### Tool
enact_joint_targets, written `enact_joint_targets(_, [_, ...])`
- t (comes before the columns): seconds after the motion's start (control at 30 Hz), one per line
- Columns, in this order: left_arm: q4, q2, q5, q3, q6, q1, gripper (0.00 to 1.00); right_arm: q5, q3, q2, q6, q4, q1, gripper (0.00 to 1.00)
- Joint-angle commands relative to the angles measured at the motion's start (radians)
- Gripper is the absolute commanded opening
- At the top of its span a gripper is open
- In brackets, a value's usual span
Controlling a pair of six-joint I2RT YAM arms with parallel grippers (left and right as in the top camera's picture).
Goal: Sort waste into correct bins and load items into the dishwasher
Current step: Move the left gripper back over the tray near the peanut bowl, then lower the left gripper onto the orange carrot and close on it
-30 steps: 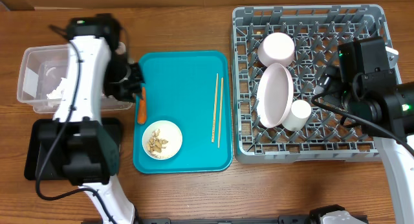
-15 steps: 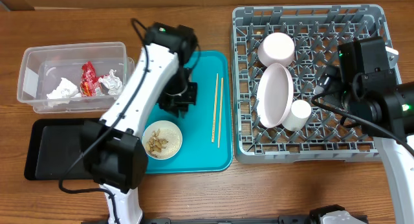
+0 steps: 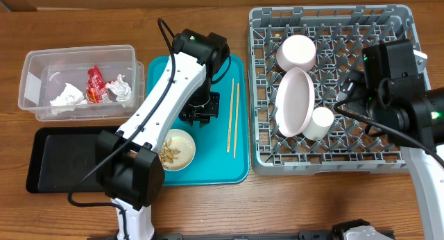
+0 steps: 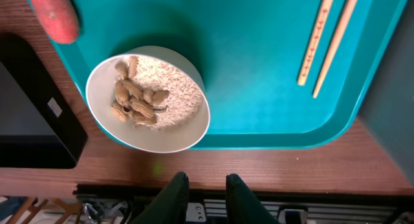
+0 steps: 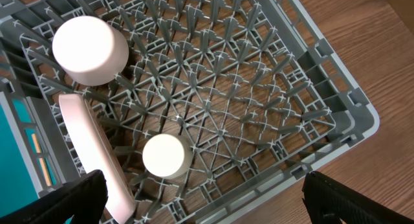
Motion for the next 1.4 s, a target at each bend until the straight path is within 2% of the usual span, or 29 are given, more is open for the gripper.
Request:
enact_joint_targets(0.0, [0.010, -0.027, -0.038, -0.004, -0.024, -0.003, 0.23, -0.001, 0.019, -0.001, -0.011, 0.005, -0.003, 1.00])
enact_joint_targets(0.13, [0.034, -0.027, -0.050, -0.004, -0.024, -0.002, 0.24, -0.001, 0.019, -0.001, -0.011, 0.005, -0.003, 1.00])
enact_joint_targets(0.33, [0.045, -0.027, -0.151, -0.004, -0.059, 0.002, 0.27, -0.001, 0.019, -0.001, -0.011, 0.005, -0.003, 1.00])
enact_joint_targets(0.47, [0.069, -0.027, -0.165, -0.005, -0.076, 0.023, 0.40, -0.001, 0.019, -0.001, -0.011, 0.005, -0.003, 1.00])
enact_joint_targets(0.67, [0.127, -0.027, -0.168, -0.008, -0.072, 0.058, 0.47, -0.001, 0.019, -0.001, -0.011, 0.005, -0.003, 1.00])
enact_joint_targets(0.83, [0.174, -0.027, -0.200, -0.047, -0.073, 0.103, 0.47, -0.001, 0.019, -0.001, -0.011, 0.005, -0.003, 1.00])
enact_joint_targets(0.97, [0.232, -0.027, -0.200, -0.138, -0.073, 0.155, 0.44, -0.001, 0.019, -0.001, -0.011, 0.005, -0.003, 1.00])
enact_joint_targets(1.13, [0.292, -0.027, -0.198, -0.250, -0.078, 0.224, 0.28, -0.001, 0.019, -0.001, -0.011, 0.005, -0.003, 1.00])
enact_joint_targets(1.37, [0.385, -0.027, -0.191, -0.354, -0.080, 0.288, 0.29, -0.001, 0.019, -0.001, -0.011, 0.005, -0.003, 1.00])
